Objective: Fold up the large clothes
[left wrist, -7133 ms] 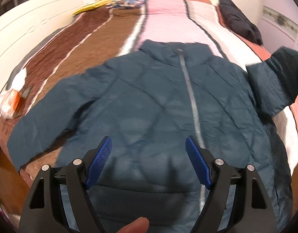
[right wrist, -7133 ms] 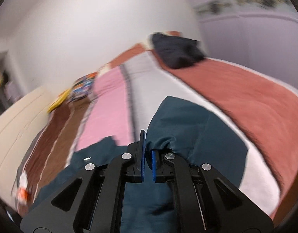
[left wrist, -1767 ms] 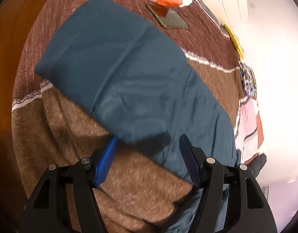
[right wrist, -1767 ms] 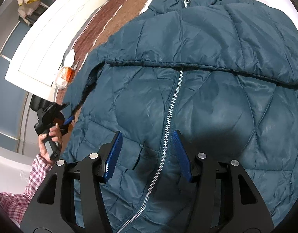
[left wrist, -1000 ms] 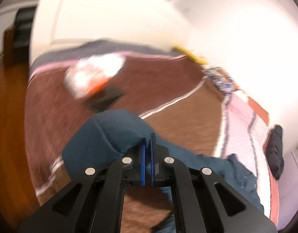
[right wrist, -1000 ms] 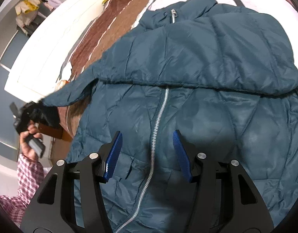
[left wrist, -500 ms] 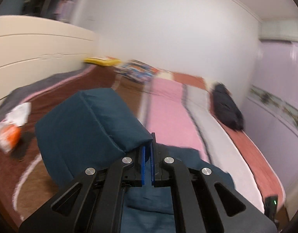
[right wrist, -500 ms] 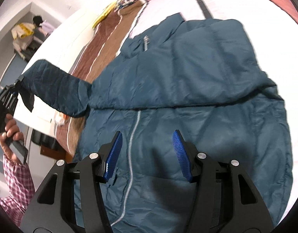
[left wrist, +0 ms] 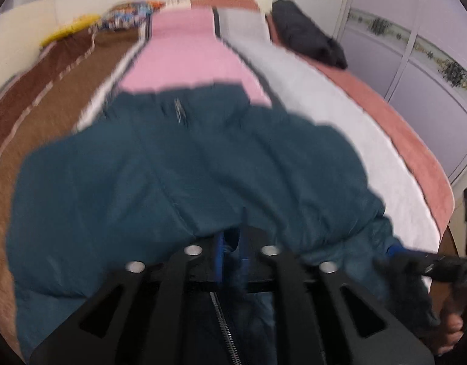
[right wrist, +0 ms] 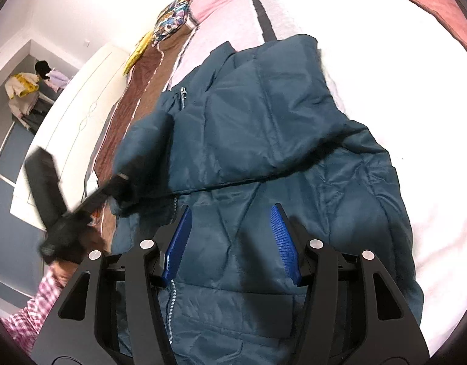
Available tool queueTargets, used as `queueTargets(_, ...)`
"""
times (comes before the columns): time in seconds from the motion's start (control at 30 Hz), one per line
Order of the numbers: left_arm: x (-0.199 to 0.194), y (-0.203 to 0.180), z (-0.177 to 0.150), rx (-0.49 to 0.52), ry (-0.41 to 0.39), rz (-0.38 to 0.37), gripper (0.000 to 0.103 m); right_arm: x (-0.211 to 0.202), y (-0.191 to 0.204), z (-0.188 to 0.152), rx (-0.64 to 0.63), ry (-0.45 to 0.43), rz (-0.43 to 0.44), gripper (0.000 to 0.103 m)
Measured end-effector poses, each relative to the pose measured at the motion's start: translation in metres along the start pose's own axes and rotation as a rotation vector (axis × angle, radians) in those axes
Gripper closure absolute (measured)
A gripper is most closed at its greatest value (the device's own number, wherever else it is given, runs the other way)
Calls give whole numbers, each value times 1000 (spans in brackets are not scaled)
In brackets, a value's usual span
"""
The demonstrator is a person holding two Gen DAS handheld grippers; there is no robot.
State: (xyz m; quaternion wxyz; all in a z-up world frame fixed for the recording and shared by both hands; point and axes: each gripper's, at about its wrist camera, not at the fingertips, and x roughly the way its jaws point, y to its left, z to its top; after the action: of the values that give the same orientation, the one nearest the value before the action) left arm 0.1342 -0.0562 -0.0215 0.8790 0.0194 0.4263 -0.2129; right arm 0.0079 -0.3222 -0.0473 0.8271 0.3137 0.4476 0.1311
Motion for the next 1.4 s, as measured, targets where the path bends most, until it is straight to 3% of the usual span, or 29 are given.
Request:
queueTargets(0.07,3,-1,-9,-4,48,-44,52,2,-2,-1,-1,5,-3,49)
queueTargets(0.3,-20,-2,-29,6,71,-93,45,7,4,1,-19,20,1,49)
queueTargets(0.43,-40,5,-47,11,58,-110,42,15,24,3,-71,28,-3,49)
queueTargets(0.53,-56,17,-54,-41,48,-123,42,20,50,0,-145,34,-9,49)
queueTargets(0.63,-82,34,-66,-79,15,-118,42,28,85,-6,-284,32,-55,49)
queueTargets(0.8,-116,70,-86,-148,-23,-24,42,62,154,-31,-604,10,-182,47)
queueTargets(0.97,-135,97,-99,-226,-47,12,42,114,215,-75,-1021,-57,-346,41)
queueTargets(1.13,-142,114,-106,-278,-67,6,42,162,235,-107,-1336,-127,-518,41)
queueTargets(1.27,-146,122,-110,-301,-77,-5,42,190,231,-106,-1405,-139,-595,42)
queueTargets(1.33,-146,123,-110,-303,-78,-7,42,197,229,-96,-1368,-120,-593,67)
queueTargets(1.4,-145,124,-110,-303,-79,-4,42,192,229,-85,-1306,-119,-567,85)
